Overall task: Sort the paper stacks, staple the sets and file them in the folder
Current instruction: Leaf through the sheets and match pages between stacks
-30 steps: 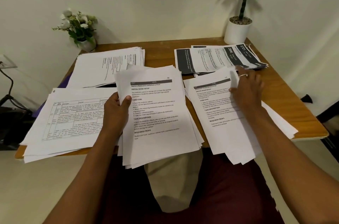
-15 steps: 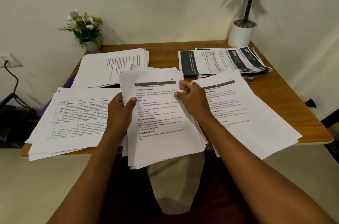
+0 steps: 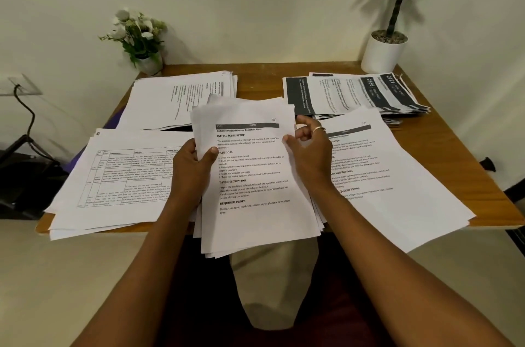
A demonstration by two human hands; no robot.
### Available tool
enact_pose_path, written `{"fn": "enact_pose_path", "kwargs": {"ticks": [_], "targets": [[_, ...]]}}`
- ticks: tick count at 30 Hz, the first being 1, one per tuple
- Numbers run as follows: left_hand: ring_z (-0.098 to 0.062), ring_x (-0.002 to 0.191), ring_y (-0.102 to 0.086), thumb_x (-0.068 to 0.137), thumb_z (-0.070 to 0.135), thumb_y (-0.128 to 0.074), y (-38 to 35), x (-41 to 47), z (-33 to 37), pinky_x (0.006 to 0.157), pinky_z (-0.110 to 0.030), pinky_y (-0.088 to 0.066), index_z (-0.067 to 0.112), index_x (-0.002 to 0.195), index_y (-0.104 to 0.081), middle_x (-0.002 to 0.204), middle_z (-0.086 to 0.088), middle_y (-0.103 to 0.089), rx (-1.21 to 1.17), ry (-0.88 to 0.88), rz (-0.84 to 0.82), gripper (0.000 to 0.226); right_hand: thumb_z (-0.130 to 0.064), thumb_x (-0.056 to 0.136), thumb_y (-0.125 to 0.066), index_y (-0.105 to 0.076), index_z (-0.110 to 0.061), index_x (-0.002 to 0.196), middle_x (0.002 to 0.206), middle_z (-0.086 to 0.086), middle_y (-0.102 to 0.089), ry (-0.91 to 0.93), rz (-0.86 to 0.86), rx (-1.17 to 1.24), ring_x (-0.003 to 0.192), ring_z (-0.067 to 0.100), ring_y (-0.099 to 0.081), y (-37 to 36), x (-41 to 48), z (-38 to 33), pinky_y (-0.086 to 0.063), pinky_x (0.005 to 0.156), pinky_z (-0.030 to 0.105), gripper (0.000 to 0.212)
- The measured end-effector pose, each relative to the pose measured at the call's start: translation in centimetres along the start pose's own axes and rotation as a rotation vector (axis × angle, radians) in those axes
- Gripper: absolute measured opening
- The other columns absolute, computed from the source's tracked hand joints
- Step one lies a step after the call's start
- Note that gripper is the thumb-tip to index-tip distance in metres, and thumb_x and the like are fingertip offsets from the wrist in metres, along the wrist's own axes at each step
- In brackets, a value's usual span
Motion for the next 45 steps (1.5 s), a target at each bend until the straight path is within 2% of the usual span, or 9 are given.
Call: {"fn": "enact_pose_path", "kwargs": {"ticks": [5, 9, 17, 21, 27, 36, 39, 42, 45], "targets": [[-0.007, 0.093, -0.073, 0.096, 0.023, -0.069, 0.0, 0.0, 0.3, 0.071, -0.017, -0.058, 0.025, 0.116, -0.064, 0.109, 0.010, -0.074, 0.004, -0.012, -0.001, 0.021, -0.021, 0.083, -0.084, -0.067, -0.020, 0.089, 0.079, -0.011, -0.067, -0.031, -0.142, -0.058, 0.068, -0.003, -0.062, -1.1, 0.2, 0.3, -0.050, 0.064, 0.010, 0.018], [-0.003, 0.088, -0.073, 0.100, 0.025, -0.064, 0.1, -0.1, 0.3, 0.070, -0.018, -0.058, 0.019, 0.115, -0.067, 0.104, 0.008, -0.075, -0.005, -0.014, 0.026, 0.017, -0.030, 0.096, -0.069, -0.064, -0.014, 0.110, 0.100, -0.006, -0.071, -0.102, -0.159, 0.032, 0.090, 0.003, -0.065, -0.9, 0.6, 0.4, -0.056, 0.078, 0.024, 0.021], [-0.003, 0.085, -0.073, 0.102, 0.023, -0.059, 0.2, 0.2, -0.2, 0.066, -0.017, -0.056, 0.022, 0.115, -0.067, 0.098, 0.011, -0.075, 0.021, -0.004, 0.060, 0.015, -0.027, 0.105, -0.055, -0.054, -0.020, 0.131, 0.121, -0.005, -0.058, -0.120, -0.005, 0.049, 0.112, 0.013, -0.056, 6.4, 4.9, -1.4, -0.049, 0.089, 0.022, 0.027], [-0.005, 0.086, -0.074, 0.102, 0.024, -0.059, 0.0, 0.3, -0.3, 0.068, -0.020, -0.057, 0.022, 0.117, -0.067, 0.100, 0.009, -0.075, 0.015, 0.004, 0.049, 0.016, -0.028, 0.102, -0.059, -0.058, -0.014, 0.134, 0.127, -0.005, -0.062, -0.129, -0.152, -0.199, 0.118, 0.016, -0.057, 11.8, 8.3, 0.6, -0.045, 0.102, 0.032, 0.035], [0.005, 0.079, -0.071, 0.103, 0.020, -0.057, -0.1, 0.2, -0.1, 0.059, -0.009, -0.052, 0.021, 0.119, -0.065, 0.099, 0.012, -0.072, 0.014, 0.007, 0.056, 0.017, -0.023, 0.100, -0.062, -0.066, -0.015, 0.120, 0.119, 0.002, -0.068, -0.108, -0.171, -0.443, 0.109, 0.020, -0.063, 16.5, 9.3, 4.5, -0.044, 0.087, 0.029, 0.021], [-0.001, 0.083, -0.073, 0.102, 0.022, -0.059, 0.2, 0.2, -0.4, 0.067, -0.020, -0.056, 0.020, 0.118, -0.066, 0.099, 0.010, -0.074, 0.014, 0.013, 0.062, 0.018, -0.020, 0.091, -0.073, -0.049, -0.015, 0.145, 0.148, 0.017, -0.046, 0.147, 0.159, -0.913, 0.136, 0.039, -0.040, 15.1, 6.9, 4.1, -0.029, 0.109, 0.054, 0.059], [0.001, 0.081, -0.072, 0.102, 0.021, -0.059, -0.1, 0.2, -0.3, 0.062, -0.015, -0.055, 0.019, 0.119, -0.066, 0.100, 0.010, -0.074, 0.017, 0.007, 0.056, 0.019, -0.019, 0.096, -0.066, -0.058, -0.018, 0.136, 0.144, 0.011, -0.052, 0.211, 0.146, -0.625, 0.131, 0.028, -0.047, 11.8, 5.8, 1.8, -0.041, 0.111, 0.042, 0.040], [0.001, 0.081, -0.072, 0.102, 0.021, -0.059, -0.2, 0.2, -0.2, 0.059, -0.012, -0.054, 0.017, 0.120, -0.066, 0.100, 0.009, -0.073, 0.014, 0.001, 0.054, 0.019, -0.024, 0.099, -0.065, -0.065, -0.017, 0.127, 0.129, 0.002, -0.064, 0.175, -0.060, -0.314, 0.102, 0.005, -0.059, 5.7, 3.4, -0.7, -0.045, 0.080, 0.001, 0.029], [0.000, 0.081, -0.073, 0.102, 0.022, -0.059, 0.1, 0.2, -0.3, 0.061, -0.014, -0.056, 0.018, 0.120, -0.066, 0.101, 0.009, -0.074, 0.011, 0.013, 0.059, 0.019, -0.026, 0.095, -0.070, -0.066, -0.014, 0.129, 0.121, -0.002, -0.067, 0.144, -0.223, -0.219, 0.099, 0.006, -0.061, 0.4, 1.2, -1.5, -0.046, 0.077, 0.006, 0.036]]}}
Point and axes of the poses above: each hand's wrist, its own x-axis towards the middle knuckle, its own y-axis out of the back of the hand, z = x × y, the point moved 8 cm from there along x, towards the middle knuckle
